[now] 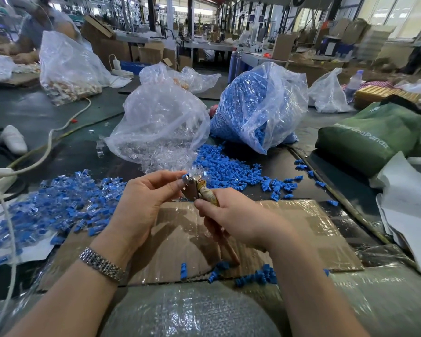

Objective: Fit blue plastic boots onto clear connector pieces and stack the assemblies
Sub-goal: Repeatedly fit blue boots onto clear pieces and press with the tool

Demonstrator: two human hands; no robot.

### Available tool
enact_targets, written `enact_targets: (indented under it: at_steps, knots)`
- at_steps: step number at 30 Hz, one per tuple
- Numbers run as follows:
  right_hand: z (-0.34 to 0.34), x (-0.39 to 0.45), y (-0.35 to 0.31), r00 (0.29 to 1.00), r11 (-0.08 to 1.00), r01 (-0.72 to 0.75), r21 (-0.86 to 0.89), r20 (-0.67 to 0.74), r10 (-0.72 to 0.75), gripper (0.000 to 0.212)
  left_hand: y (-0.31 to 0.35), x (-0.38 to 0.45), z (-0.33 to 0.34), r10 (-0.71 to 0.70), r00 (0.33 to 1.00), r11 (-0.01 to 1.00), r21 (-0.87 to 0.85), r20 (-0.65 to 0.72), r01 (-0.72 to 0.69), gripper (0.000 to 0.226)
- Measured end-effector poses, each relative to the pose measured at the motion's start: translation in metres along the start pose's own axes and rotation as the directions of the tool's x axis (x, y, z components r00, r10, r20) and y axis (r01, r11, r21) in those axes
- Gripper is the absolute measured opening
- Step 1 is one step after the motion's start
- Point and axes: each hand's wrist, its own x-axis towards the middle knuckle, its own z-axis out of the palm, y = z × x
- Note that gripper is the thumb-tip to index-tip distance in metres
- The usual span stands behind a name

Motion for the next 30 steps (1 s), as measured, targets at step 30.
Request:
enact_targets:
  at_steps: [30]
  knots:
    - [-0.025,0.012,0.052,0.803,0.72,-0.568,-0.398,-0.459,0.38,0.052,-0.028,-0.002,0.015,0.08,0.86,0.441,0.756,0.503,-0.483,0.04]
